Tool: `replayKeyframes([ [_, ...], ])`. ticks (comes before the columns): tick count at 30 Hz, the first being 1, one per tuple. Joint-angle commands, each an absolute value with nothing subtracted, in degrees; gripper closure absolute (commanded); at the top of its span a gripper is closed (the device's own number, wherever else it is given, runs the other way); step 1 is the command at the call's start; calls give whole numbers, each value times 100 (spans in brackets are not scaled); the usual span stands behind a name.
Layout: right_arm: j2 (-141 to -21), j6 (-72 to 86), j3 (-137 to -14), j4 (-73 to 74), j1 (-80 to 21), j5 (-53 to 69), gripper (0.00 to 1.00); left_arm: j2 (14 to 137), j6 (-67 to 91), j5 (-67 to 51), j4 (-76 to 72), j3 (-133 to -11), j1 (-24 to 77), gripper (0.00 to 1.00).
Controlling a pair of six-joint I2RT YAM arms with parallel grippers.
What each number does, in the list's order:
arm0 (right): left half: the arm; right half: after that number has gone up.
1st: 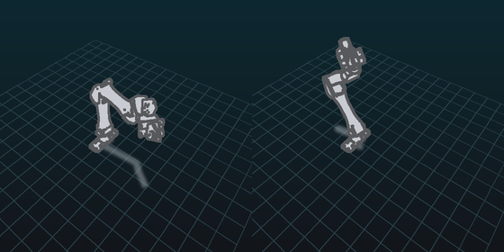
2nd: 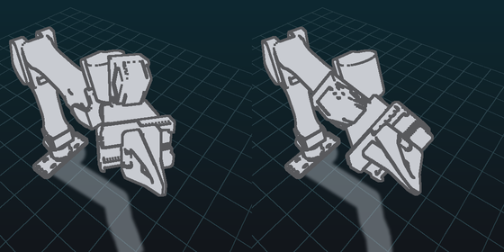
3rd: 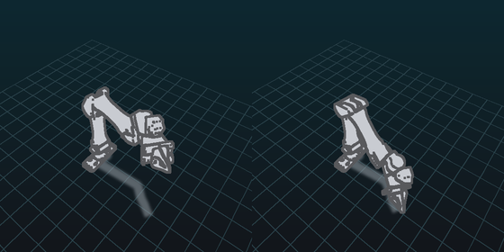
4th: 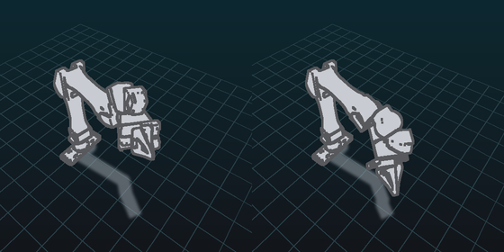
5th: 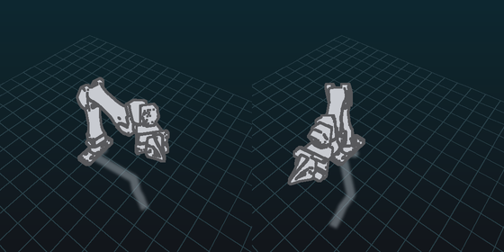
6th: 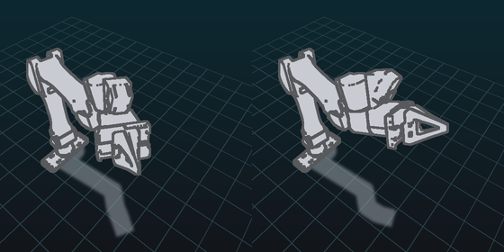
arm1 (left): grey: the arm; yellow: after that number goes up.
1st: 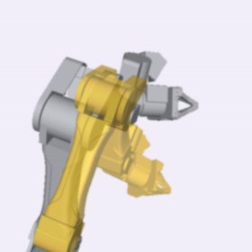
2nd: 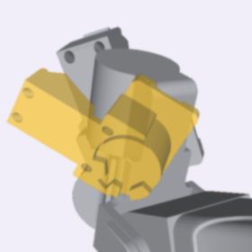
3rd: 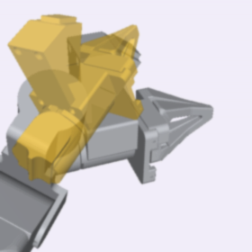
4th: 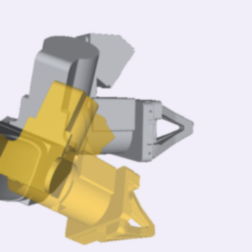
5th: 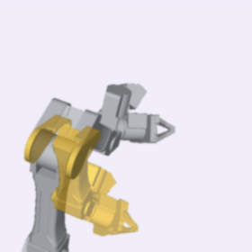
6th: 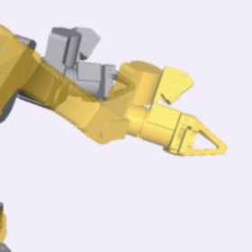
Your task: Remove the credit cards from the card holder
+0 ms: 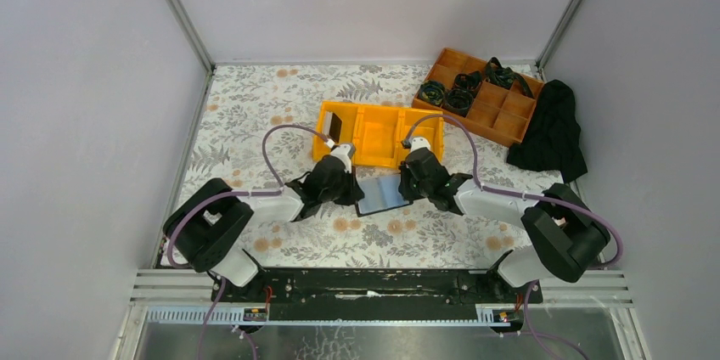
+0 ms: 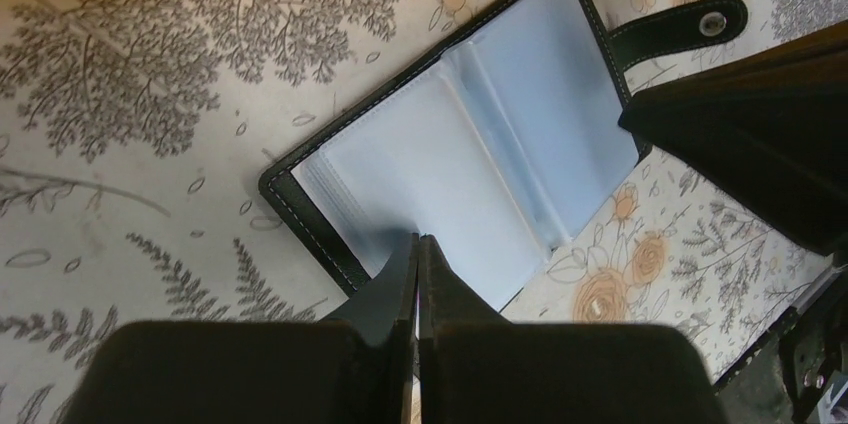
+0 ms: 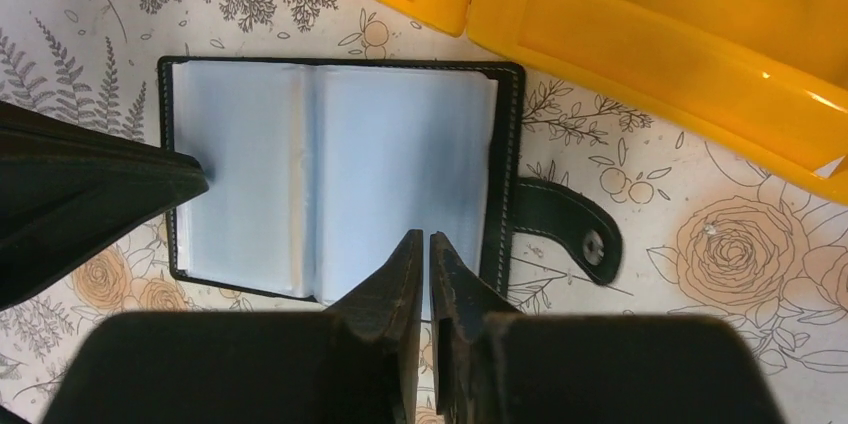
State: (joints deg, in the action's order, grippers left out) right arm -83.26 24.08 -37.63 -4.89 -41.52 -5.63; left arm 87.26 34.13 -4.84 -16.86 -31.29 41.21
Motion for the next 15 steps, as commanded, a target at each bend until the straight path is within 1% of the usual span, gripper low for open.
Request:
replayKeyframes([
  [1, -8450, 2463, -3765, -819, -4164, -796, 81, 9175, 3445, -412, -1693, -3359, 4148, 100],
  [2, -8486, 2461, -3754, -840, -4165, -788, 78, 9241, 3450, -413, -1648, -3384, 4148, 100],
  [4, -8566, 2467, -3740, -892, -4165, -733, 76, 9338, 3458, -413, -1634, -3398, 4150, 100],
  [8, -8735, 2481, -3734, -981, -4164, -695, 81, 9386, 3435, -308, -1515, -3446, 4149, 100],
  [11, -8735, 2523, -3740, -929, -4166, -788, 81, 9387, 3390, -183, -1375, -3498, 4151, 100],
  [15, -8413, 2565, -3699, -751, -4086, -947, 81, 9382, 3358, -95, -1294, -3524, 4140, 100],
])
